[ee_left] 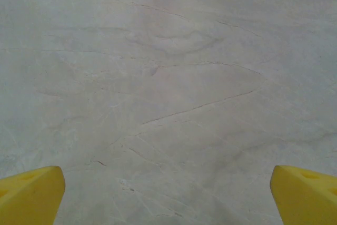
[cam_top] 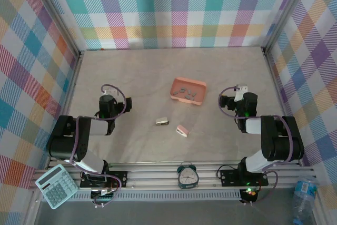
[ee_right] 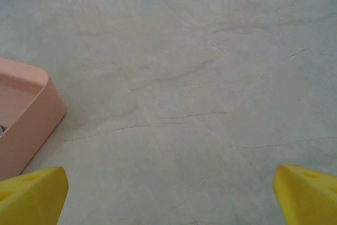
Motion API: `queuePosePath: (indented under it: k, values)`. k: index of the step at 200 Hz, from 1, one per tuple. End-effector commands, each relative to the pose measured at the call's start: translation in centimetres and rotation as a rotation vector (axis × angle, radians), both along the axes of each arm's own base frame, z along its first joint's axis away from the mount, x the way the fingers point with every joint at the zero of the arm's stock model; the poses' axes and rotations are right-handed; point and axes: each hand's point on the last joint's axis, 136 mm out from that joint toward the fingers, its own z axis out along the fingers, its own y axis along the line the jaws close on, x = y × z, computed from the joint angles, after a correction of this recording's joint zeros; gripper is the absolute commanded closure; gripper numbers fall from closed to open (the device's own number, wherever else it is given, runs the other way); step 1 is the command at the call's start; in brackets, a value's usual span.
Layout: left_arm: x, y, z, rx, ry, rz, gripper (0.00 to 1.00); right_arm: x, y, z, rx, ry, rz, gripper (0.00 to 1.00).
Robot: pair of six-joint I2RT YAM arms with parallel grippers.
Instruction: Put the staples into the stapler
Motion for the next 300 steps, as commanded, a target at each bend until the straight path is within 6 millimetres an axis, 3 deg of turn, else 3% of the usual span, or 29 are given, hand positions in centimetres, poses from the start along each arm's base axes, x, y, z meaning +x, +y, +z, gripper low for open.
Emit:
queuePosePath:
  k: [1,175,196,216,237,267,300]
  values:
    - [1.2,0.3,1.4,0.002,-0.052,-0.004,0.00,0.9,0.4,1.3,0.019,-0.050,0.011,0.01]
    - [1.1,0.2,1.6,-0.005,-0.055,-0.013,0.00,0.9,0.3,1.3,0.019,-0.047,0.007,0.01]
    - [1.3,-1.0,2.6,-0.005,-0.017,-0.089,0.02,0.6,0.2,2.0,0.020,-0.062,0.001,0.01]
    - [1.1,-2.9,4.5,-0.006,0.017,-0.202,0.12,0.1,0.3,3.9,0.040,0.015,-0.008,0.01]
    - [0.7,-5.6,7.4,0.061,0.037,-0.340,0.19,-1.2,2.2,6.6,0.066,0.039,0.104,0.01]
    - [-1.9,-10.9,9.5,0.198,0.095,-0.632,0.23,-3.6,4.2,9.0,0.126,0.020,0.210,0.01]
    - [-5.9,-14.6,9.2,0.279,0.232,-0.897,0.29,-5.7,6.9,10.0,0.238,0.070,0.356,0.01]
